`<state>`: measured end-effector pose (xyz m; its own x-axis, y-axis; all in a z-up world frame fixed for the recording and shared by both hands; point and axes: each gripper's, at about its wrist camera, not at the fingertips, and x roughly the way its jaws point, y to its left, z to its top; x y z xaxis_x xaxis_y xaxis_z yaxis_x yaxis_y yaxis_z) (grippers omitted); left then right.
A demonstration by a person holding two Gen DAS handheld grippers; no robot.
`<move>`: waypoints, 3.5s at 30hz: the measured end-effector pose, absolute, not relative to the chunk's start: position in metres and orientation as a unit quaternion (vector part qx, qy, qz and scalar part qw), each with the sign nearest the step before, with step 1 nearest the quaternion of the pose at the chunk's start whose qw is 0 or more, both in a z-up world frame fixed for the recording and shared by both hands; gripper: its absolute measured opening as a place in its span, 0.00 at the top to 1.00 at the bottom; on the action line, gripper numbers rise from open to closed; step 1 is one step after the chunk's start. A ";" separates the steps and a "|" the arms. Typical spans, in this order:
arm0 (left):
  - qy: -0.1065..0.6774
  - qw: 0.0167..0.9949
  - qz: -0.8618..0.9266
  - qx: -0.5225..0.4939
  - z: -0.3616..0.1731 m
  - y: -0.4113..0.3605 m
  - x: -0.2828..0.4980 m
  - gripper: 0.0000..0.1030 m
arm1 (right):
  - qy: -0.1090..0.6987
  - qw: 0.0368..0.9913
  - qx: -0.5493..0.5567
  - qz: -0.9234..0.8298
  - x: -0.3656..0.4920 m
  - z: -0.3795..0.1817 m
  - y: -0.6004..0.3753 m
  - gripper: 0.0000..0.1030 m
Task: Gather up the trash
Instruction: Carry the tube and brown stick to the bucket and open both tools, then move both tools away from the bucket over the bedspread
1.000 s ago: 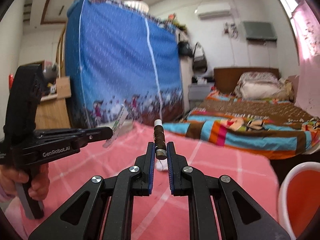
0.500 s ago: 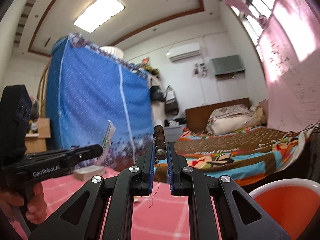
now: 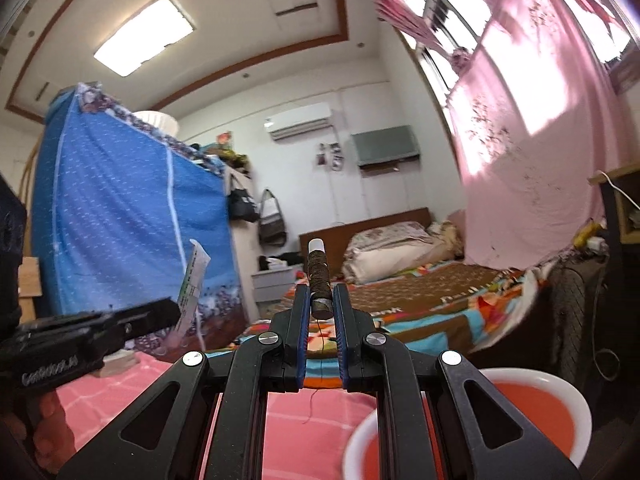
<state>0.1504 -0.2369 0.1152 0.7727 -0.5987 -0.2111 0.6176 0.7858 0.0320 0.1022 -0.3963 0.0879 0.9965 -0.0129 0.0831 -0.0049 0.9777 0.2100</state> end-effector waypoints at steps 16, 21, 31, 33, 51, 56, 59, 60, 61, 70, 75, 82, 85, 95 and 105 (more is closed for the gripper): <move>0.182 0.907 -0.378 0.035 0.089 -0.294 0.178 0.96 | 0.030 0.983 0.161 -0.079 0.108 0.068 -0.447 0.90; 0.212 0.895 -0.391 0.028 0.082 -0.305 0.185 0.96 | 0.043 0.980 0.175 -0.087 0.111 0.065 -0.453 0.90; 0.266 0.875 -0.405 0.009 0.068 -0.321 0.198 0.96 | 0.063 0.972 0.208 -0.088 0.112 0.058 -0.467 0.89; 0.277 0.871 -0.406 0.003 0.066 -0.323 0.201 0.95 | 0.065 0.970 0.215 -0.090 0.113 0.058 -0.470 0.89; 0.277 0.887 -0.369 -0.018 0.070 -0.300 0.209 0.76 | 0.064 0.970 0.216 -0.090 0.113 0.058 -0.468 0.72; 0.264 0.905 -0.334 -0.024 0.075 -0.276 0.209 0.69 | 0.059 0.974 0.200 -0.088 0.116 0.062 -0.458 0.68; 0.250 0.919 -0.303 -0.032 0.079 -0.258 0.207 0.57 | 0.049 0.977 0.190 -0.083 0.117 0.065 -0.449 0.54; 0.246 0.923 -0.295 -0.034 0.081 -0.252 0.208 0.52 | 0.046 0.978 0.187 -0.081 0.117 0.066 -0.445 0.53; 0.239 0.928 -0.282 -0.038 0.083 -0.243 0.206 0.47 | 0.043 0.979 0.182 -0.078 0.117 0.067 -0.441 0.53; 0.171 0.965 -0.187 -0.061 0.093 -0.183 0.189 0.00 | 0.013 0.986 0.159 -0.047 0.120 0.075 -0.406 0.18; 0.139 0.978 -0.136 -0.073 0.093 -0.145 0.178 0.00 | -0.004 0.991 0.130 -0.034 0.120 0.077 -0.379 0.00; 0.108 0.988 -0.074 -0.081 0.094 -0.095 0.169 0.00 | -0.033 0.994 0.100 0.001 0.119 0.081 -0.346 0.00; 0.095 0.991 -0.051 -0.076 0.094 -0.076 0.164 0.00 | -0.048 0.994 0.094 0.013 0.119 0.082 -0.332 0.00; 0.084 0.995 -0.013 -0.059 0.085 -0.030 0.162 0.00 | -0.049 0.996 0.037 0.061 0.133 0.079 -0.277 0.00; 0.080 0.996 0.001 -0.038 0.079 -0.006 0.172 0.00 | -0.001 0.995 -0.015 0.096 0.164 0.072 -0.236 0.00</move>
